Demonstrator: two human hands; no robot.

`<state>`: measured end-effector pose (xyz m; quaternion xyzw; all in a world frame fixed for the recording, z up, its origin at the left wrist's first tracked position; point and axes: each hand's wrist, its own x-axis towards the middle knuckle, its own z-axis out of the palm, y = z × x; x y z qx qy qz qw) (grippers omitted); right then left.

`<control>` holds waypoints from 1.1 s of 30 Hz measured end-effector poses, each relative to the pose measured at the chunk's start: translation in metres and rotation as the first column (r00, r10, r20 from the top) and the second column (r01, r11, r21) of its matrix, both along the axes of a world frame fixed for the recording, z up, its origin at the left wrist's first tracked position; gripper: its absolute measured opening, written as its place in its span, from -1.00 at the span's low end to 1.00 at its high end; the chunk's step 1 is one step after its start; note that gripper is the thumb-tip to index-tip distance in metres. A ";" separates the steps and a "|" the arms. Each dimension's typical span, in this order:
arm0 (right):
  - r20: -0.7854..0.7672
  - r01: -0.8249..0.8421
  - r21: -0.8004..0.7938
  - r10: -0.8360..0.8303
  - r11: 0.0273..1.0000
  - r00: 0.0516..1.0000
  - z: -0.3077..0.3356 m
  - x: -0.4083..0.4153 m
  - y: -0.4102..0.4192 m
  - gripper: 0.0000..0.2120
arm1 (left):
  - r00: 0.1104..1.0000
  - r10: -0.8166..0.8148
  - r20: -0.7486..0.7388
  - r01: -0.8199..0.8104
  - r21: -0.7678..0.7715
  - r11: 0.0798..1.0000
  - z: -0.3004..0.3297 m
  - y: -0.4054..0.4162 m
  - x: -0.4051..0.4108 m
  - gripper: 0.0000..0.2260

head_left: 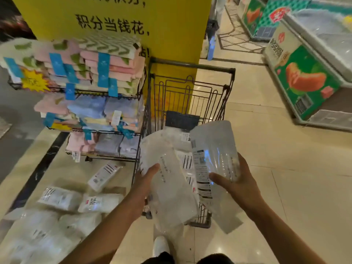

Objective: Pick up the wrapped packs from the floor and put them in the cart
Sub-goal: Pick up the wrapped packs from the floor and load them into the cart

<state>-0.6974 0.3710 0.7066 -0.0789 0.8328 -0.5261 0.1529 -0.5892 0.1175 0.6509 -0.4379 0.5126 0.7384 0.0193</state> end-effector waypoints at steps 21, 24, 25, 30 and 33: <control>0.138 -0.720 0.293 0.717 0.629 0.683 -0.123 -0.386 -0.175 -0.16 | 0.608 0.728 0.317 -0.782 0.078 0.619 -0.121 0.053 -0.252 -0.18; 0.133 -0.740 0.366 0.756 0.564 0.641 -0.147 -0.409 -0.184 -0.09 | 0.570 0.747 0.342 -0.798 0.013 0.603 -0.149 0.055 -0.273 -0.12; 0.121 -0.739 0.389 0.764 0.551 0.633 -0.153 -0.415 -0.187 -0.06 | 0.564 0.755 0.335 -0.802 0.005 0.597 -0.157 0.055 -0.279 -0.13; 0.152 -0.714 0.515 0.769 0.474 0.621 -0.181 -0.443 -0.196 0.11 | 0.553 0.764 0.332 -0.813 0.013 0.583 -0.189 0.054 -0.311 0.01; 0.141 -0.708 0.567 0.798 0.420 0.586 -0.196 -0.448 -0.204 0.08 | 0.538 0.772 0.339 -0.825 0.020 0.565 -0.210 0.050 -0.329 -0.01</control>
